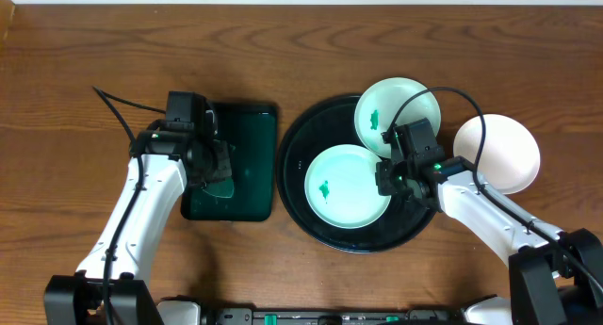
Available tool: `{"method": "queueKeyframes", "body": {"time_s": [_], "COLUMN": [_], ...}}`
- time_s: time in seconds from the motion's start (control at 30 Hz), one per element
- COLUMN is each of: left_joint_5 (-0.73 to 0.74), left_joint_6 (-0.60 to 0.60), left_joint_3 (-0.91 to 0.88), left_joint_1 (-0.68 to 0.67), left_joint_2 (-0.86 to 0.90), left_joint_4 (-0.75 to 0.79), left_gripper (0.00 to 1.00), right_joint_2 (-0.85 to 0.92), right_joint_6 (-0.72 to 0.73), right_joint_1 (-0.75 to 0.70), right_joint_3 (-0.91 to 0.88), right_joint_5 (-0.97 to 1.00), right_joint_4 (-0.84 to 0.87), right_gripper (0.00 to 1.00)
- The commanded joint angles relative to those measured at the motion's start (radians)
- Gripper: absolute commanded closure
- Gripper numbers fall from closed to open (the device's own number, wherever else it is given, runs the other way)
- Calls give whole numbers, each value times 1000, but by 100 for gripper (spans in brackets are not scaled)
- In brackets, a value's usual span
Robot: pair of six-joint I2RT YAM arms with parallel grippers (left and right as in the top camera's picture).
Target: Clean dirty plates on tray and stack at the side
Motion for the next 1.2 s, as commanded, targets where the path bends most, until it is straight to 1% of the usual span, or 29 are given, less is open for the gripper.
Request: {"method": "queueKeyframes", "body": {"time_s": [0.0, 0.3, 0.37, 0.47, 0.5, 0.53, 0.57, 0.6, 0.63, 0.67, 0.7, 0.8, 0.87, 1.0, 1.13, 1.17], "left_joint_5": [-13, -13, -13, -13, -13, -13, -13, -13, -13, -12, -13, -13, -13, -13, -13, -13], "left_joint_6": [-9, -9, -9, -9, -9, -9, -9, -9, -9, -9, -9, -9, -9, -9, -9, -9], "left_joint_3": [-4, -4, -4, -4, -4, -4, -4, -4, -4, -4, -4, -4, -4, -4, -4, -4], "left_joint_1": [-1, -1, -1, -1, -1, -1, -1, -1, -1, -1, -1, -1, -1, -1, -1, -1], "left_joint_2": [-7, -7, -7, -7, -7, -7, -7, -7, -7, -7, -7, -7, -7, -7, -7, -7], "left_joint_4": [2, 5, 8, 13, 13, 13, 13, 13, 13, 13, 13, 13, 13, 14, 18, 19], "left_gripper": [93, 93, 93, 93, 93, 93, 92, 93, 93, 93, 93, 93, 93, 93, 93, 93], "right_joint_2": [11, 26, 27, 27, 27, 27, 27, 26, 27, 26, 26, 19, -1, -43, -42, -37], "right_joint_6": [0, 0, 0, 0, 0, 0, 0, 0, 0, 0, 0, -7, -24, -31, -30, -29], "right_joint_1": [12, 12, 12, 12, 12, 12, 12, 12, 11, 11, 11, 11, 10, 10, 10, 10], "right_joint_3": [3, 3, 3, 3, 3, 3, 3, 3, 3, 3, 3, 6, 7, 7, 6, 6], "right_joint_5": [-4, 11, 11, 11, 11, 10, 11, 11, 11, 11, 11, 7, 8, 39, 107, 109], "right_joint_4": [11, 32, 32, 32, 32, 32, 30, 27, 27, 31, 39, 54, 44, 19, -14, -20], "right_gripper": [82, 82, 85, 96, 99, 99, 97, 91, 77, 73, 71, 72, 68, 64, 58, 58]}}
